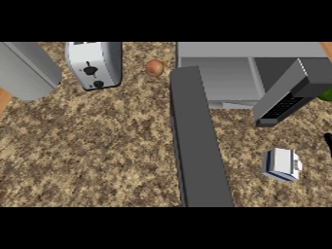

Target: Pick up the milk, place it into the microwave and close the microwave

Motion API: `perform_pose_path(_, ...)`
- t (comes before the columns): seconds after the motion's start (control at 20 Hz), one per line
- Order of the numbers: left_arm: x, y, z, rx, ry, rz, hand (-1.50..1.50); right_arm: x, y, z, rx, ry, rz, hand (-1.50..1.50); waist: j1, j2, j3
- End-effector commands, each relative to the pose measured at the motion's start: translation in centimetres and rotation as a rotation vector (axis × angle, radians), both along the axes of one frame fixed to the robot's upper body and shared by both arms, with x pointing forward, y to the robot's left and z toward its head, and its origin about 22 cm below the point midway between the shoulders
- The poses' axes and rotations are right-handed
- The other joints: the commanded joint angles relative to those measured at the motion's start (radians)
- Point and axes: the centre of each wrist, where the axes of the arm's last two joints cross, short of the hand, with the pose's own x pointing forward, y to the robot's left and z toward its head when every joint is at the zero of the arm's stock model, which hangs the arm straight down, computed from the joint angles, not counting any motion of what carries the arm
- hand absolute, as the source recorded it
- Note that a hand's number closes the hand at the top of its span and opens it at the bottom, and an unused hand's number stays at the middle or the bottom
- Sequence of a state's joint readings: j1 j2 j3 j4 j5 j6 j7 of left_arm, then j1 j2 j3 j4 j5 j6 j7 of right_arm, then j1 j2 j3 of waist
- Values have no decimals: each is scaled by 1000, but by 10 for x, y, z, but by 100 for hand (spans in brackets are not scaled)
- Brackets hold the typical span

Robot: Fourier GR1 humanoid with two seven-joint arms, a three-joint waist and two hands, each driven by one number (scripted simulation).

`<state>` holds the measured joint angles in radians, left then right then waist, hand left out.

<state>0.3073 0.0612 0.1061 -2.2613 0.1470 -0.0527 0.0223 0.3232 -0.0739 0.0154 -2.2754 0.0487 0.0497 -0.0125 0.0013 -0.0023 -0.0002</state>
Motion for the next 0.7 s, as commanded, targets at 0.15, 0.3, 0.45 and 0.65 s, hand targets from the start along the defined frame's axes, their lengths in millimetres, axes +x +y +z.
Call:
perform_pose_path(0.15, -32, 13, 1, -10, -8, -12, -150, 13, -16, -22, 1, 54, -27, -150, 7, 1, 0)
perform_pose_path(0.3, -38, 5, 8, -10, 3, -9, -150, 13, -25, -45, 14, 68, -46, -150, 3, 1, 1)
perform_pose_path(0.45, -44, 23, -8, -9, -3, -2, -150, 0, -31, -44, 1, 85, -55, -150, 2, 0, 0)
perform_pose_path(0.65, -51, 26, 5, -15, 4, -14, -150, 17, -18, -76, 21, 134, -83, -150, 6, 1, 0)
